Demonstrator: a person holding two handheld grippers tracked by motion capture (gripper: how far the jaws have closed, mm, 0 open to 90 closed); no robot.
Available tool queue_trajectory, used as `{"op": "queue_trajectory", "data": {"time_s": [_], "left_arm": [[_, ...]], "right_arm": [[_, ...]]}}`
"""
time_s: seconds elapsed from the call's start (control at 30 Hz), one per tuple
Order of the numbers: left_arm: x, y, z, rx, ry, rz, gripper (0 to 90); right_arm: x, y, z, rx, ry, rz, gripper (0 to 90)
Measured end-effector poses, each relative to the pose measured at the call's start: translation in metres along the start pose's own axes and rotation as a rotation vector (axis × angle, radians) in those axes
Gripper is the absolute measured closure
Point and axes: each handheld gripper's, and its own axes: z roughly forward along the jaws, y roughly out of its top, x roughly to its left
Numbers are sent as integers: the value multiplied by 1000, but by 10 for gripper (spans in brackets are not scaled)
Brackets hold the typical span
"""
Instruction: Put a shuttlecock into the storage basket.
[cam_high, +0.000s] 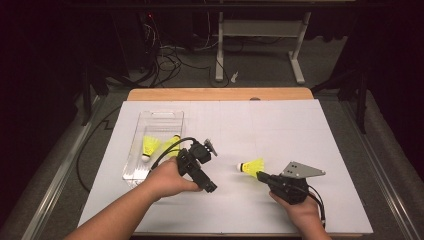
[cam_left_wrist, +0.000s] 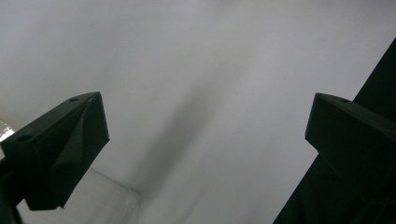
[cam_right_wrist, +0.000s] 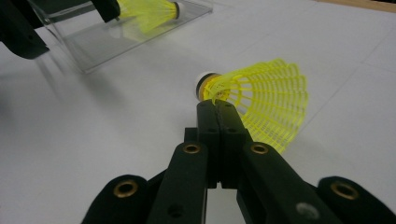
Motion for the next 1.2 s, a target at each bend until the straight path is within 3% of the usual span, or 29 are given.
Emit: {"op": "queue_trajectory", "data": {"time_s": [0.3, 0.53, 1.2], "left_arm": [[-7, 3, 9, 34, -4, 55, 26], [-8, 3, 14, 45, -14, 68, 45], [-6, 4, 16, 41, -20, 54, 103]], "right_arm": [[16, 7, 3, -14, 108, -30, 900], [25, 10, 6, -20, 186, -50, 900], [41, 18, 12, -47, 280, -63, 900]]}}
